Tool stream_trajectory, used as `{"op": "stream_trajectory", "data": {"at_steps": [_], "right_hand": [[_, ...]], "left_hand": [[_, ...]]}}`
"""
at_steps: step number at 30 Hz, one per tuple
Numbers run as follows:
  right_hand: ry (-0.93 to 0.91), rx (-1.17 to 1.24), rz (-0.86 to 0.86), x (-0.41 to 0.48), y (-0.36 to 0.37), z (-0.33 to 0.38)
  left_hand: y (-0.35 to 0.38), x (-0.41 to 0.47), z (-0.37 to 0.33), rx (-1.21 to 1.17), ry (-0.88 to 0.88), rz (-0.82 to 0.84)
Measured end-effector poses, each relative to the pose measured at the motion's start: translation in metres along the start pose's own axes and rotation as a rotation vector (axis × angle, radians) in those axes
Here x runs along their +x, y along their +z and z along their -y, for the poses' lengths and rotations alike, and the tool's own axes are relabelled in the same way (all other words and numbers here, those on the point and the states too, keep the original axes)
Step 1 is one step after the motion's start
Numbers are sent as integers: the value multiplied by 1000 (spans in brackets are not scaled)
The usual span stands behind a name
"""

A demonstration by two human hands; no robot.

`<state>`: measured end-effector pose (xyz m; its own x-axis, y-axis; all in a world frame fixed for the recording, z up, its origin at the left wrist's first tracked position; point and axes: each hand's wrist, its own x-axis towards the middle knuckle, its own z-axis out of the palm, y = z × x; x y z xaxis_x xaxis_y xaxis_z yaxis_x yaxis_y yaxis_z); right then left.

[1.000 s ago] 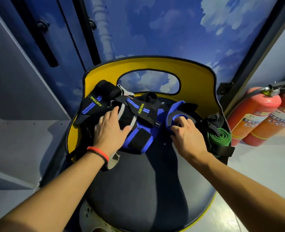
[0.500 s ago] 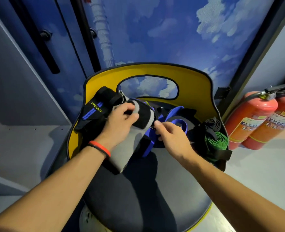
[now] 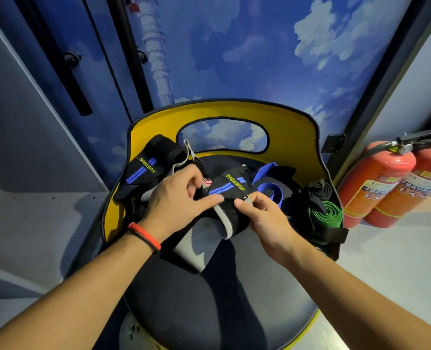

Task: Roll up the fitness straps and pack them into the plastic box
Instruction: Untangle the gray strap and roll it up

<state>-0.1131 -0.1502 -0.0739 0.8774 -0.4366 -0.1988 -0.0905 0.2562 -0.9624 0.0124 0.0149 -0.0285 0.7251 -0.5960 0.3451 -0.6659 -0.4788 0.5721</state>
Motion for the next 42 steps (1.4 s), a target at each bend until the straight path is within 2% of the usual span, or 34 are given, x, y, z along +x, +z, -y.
{"op": "stream_trajectory", "data": {"at_steps": [3,5,7,9,11,16,18,22,25,26,29,32,34,38,42], "right_hand": [[-77,-108,21,1,0,3],[-140,-167,27,1,-3,4],[-186,-195,19,1,-8,5],[-218,-220,-22,2,-12,2],[-232,-236,-80,3,-14,0],[-224,-245,-104,4,-15,2],[-191,-257,-131,6,-17,0],[-87,-178,-177,7,-20,-4],[-10,-42,-164,-3,-34,-12],[25,28,-138,-8,-39,-15],[104,197,-9,-21,-49,-23],[103,306,7,-24,-50,-23],[92,359,4,-24,-50,-22],[98,418,13,-22,-50,-17],[179,441,-60,-22,-49,-25]], "left_hand": [[8,13,-4,182,98,221],[16,23,-3,133,69,303],[21,29,-3,106,114,352],[25,31,-7,173,230,345],[28,31,-16,265,309,270],[40,23,-25,394,280,175],[46,21,-26,402,215,160],[53,34,-29,237,-6,47],[43,71,1,126,-312,-84],[39,83,12,25,-417,-76],[40,107,25,-516,-614,4],[46,112,20,-657,-505,242],[49,109,16,-637,-393,333],[50,89,12,-434,-348,302],[44,52,17,70,-288,262]]}}
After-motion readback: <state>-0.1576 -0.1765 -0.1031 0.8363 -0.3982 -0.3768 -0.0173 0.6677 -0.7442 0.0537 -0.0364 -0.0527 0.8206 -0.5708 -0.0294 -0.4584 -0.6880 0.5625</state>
